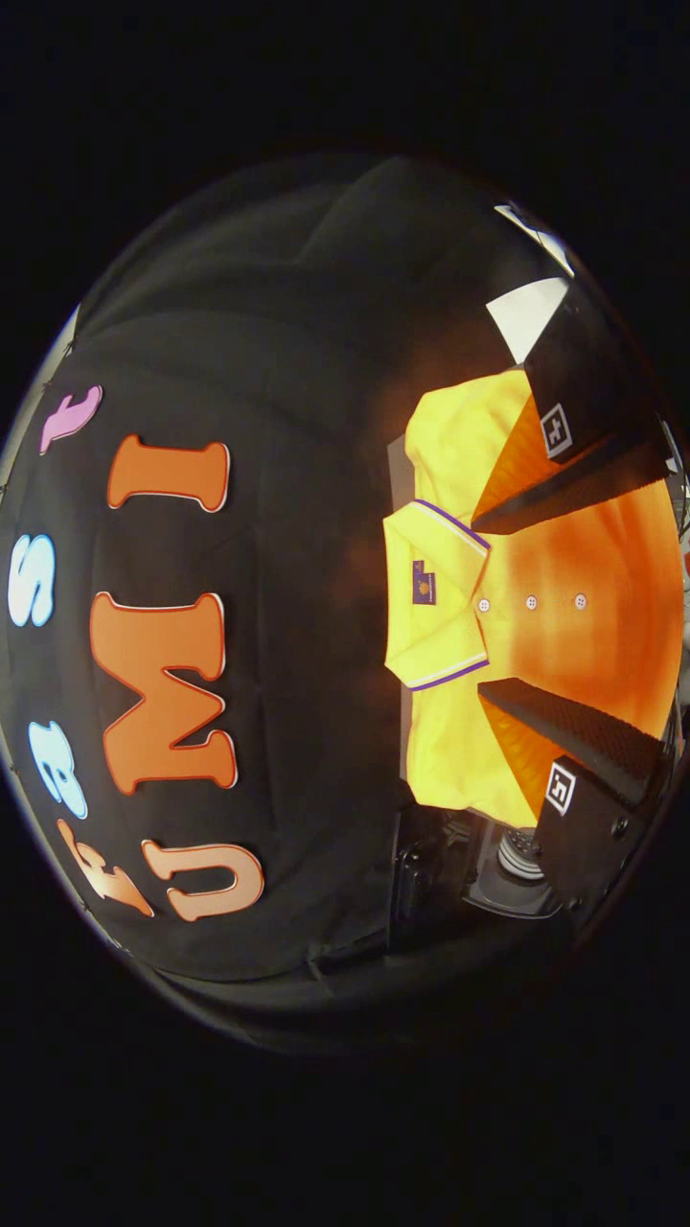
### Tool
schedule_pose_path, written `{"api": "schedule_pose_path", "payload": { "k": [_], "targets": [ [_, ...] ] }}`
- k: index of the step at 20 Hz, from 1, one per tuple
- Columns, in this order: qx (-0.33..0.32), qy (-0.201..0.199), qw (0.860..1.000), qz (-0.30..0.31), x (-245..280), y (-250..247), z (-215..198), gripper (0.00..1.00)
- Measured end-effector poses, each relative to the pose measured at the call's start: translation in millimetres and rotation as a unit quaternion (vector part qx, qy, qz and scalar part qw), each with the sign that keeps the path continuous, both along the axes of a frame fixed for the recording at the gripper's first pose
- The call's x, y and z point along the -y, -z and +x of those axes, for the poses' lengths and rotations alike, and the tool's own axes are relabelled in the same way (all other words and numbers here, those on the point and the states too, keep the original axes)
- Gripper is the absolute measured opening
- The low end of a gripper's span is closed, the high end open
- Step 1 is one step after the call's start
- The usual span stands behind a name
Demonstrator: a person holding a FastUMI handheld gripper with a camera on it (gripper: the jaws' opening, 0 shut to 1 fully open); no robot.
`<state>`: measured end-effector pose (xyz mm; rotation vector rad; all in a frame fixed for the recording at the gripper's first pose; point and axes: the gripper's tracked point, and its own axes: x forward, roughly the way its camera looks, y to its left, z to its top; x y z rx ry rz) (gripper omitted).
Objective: Put the clothes into the washing machine and then close the washing machine lid.
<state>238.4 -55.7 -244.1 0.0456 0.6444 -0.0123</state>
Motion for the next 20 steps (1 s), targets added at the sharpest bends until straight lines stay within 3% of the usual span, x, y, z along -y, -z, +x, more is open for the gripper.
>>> {"api": "schedule_pose_path", "payload": {
  "k": [8, 10, 15, 20],
  "targets": [
    [-0.122, 0.005, 0.993, -0.001, 9, 56, 0, 1.0],
    [-0.122, 0.016, 0.992, 0.013, 10, 55, 5, 1.0],
    [-0.173, -0.013, 0.985, 0.0, 7, 56, 4, 0.99],
    [-0.191, -0.035, 0.981, 0.004, -3, 54, 5, 0.81]
  ]
}}
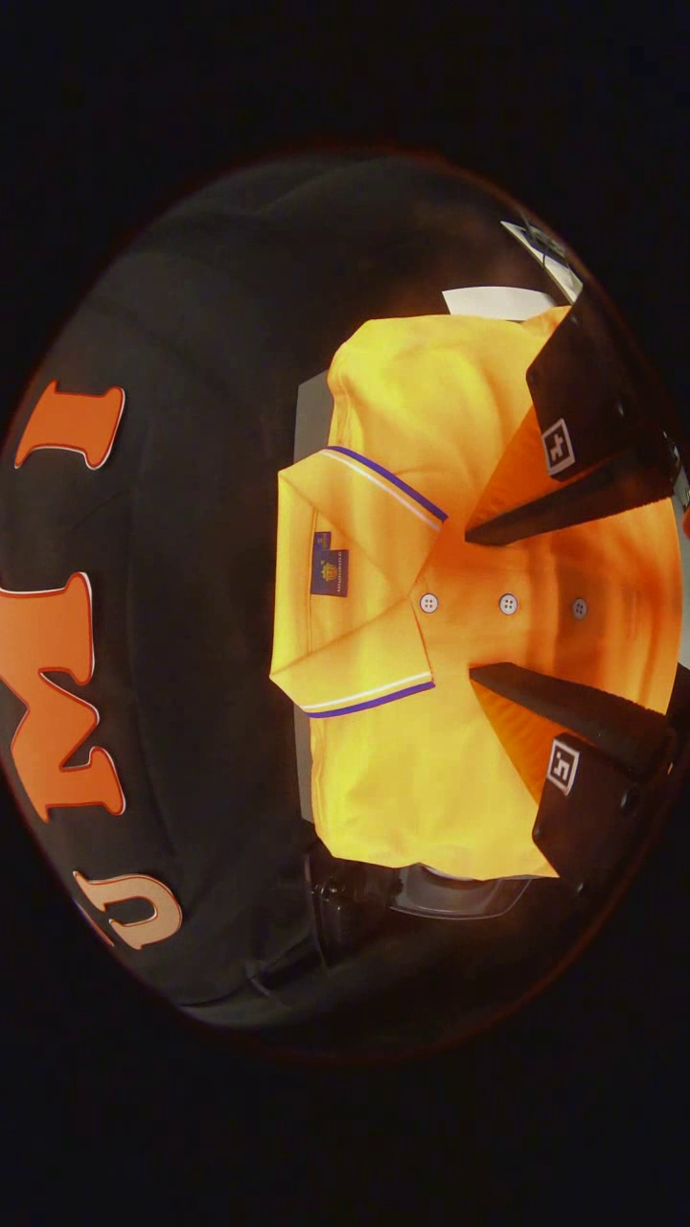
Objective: Put the clothes into the washing machine and then close the washing machine lid.
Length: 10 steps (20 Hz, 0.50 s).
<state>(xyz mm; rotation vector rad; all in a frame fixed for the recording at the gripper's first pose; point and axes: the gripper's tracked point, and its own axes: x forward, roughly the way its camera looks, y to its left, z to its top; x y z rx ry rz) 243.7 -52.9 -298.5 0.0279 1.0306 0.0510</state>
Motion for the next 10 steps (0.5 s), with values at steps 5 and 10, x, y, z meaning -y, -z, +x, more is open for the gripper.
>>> {"api": "schedule_pose_path", "payload": {
  "k": [5, 10],
  "targets": [
    [0.004, -0.004, 1.0, 0.006, -0.8, -1.0, -1.4, 0.62],
    [0.007, 0.007, 1.0, 0.01, -6.1, 0.2, 1.9, 0.27]
  ]
}}
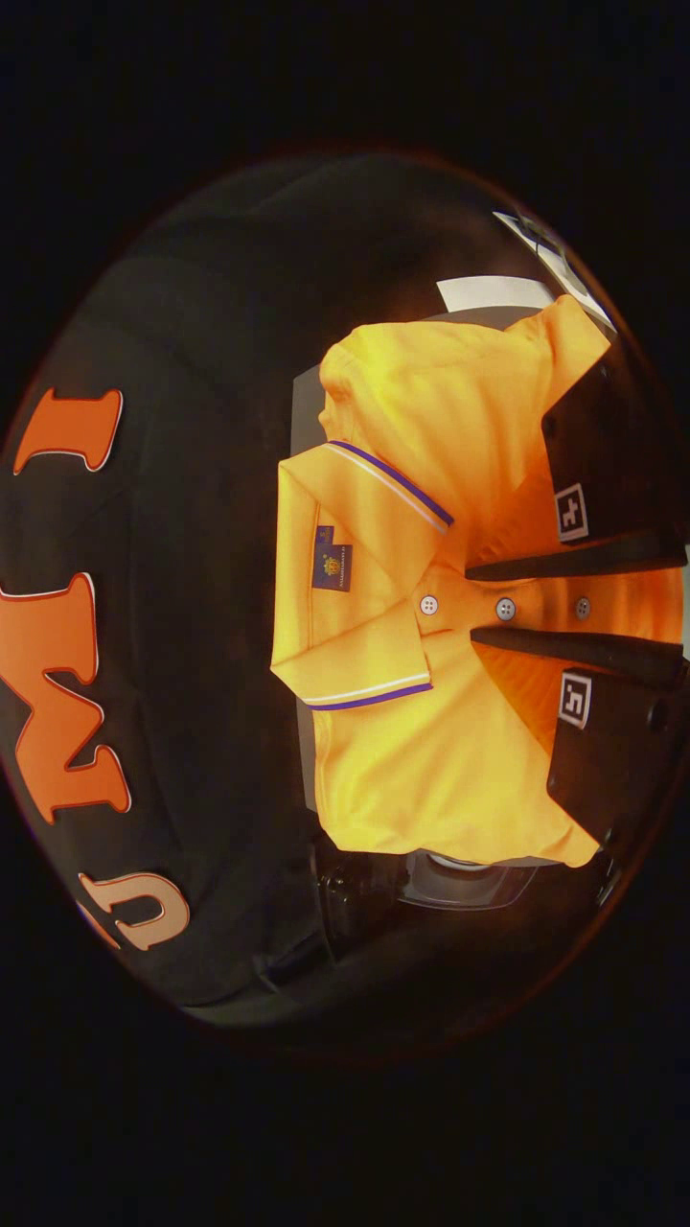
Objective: Put the clothes into the washing machine and then close the washing machine lid.
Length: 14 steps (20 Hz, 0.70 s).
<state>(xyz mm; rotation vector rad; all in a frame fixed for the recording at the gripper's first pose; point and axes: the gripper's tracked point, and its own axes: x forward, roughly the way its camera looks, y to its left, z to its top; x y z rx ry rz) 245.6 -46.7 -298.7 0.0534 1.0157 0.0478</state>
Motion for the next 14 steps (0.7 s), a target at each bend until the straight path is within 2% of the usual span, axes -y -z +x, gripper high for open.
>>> {"api": "schedule_pose_path", "payload": {
  "k": [1, 5, 6, 14],
  "targets": [
    [0.009, 0.004, 1.0, 0.001, 1.6, -2.9, 3.2, 0.19],
    [0.014, 0.006, 1.0, 0.005, 0.5, -6.2, -1.0, 0.13],
    [0.018, 0.01, 1.0, 0.005, 0.3, -4.7, 1.1, 0.09],
    [0.055, -0.009, 0.998, -0.023, -1.8, -11.2, 2.6, 0.08]
  ]
}}
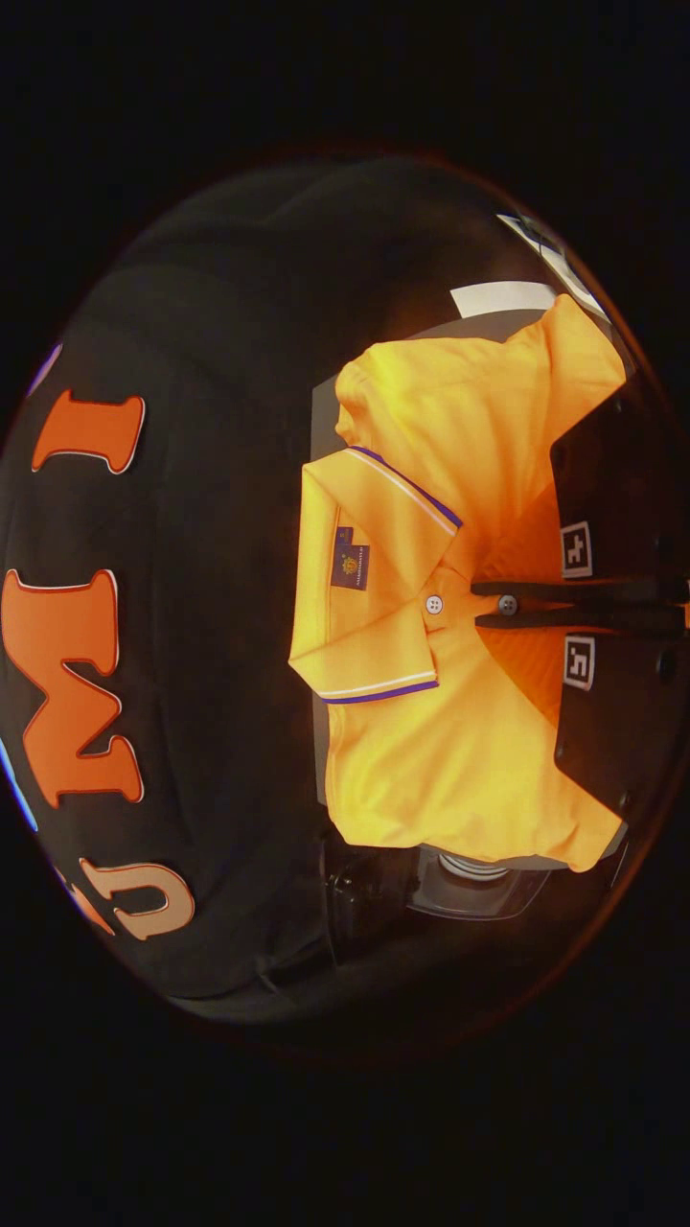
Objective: Put the clothes into the washing machine and then close the washing machine lid.
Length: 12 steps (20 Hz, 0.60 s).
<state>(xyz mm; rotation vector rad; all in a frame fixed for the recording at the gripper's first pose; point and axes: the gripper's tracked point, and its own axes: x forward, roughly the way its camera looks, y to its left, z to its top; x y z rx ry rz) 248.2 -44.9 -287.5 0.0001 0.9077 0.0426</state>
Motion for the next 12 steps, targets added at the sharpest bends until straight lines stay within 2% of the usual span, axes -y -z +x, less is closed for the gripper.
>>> {"api": "schedule_pose_path", "payload": {
  "k": [5, 12],
  "targets": [
    [0.048, 0.017, 0.998, 0.048, -4, -39, 4, 0.08],
    [0.099, 0.002, 0.991, 0.085, -40, -93, -8, 0.08]
  ]
}}
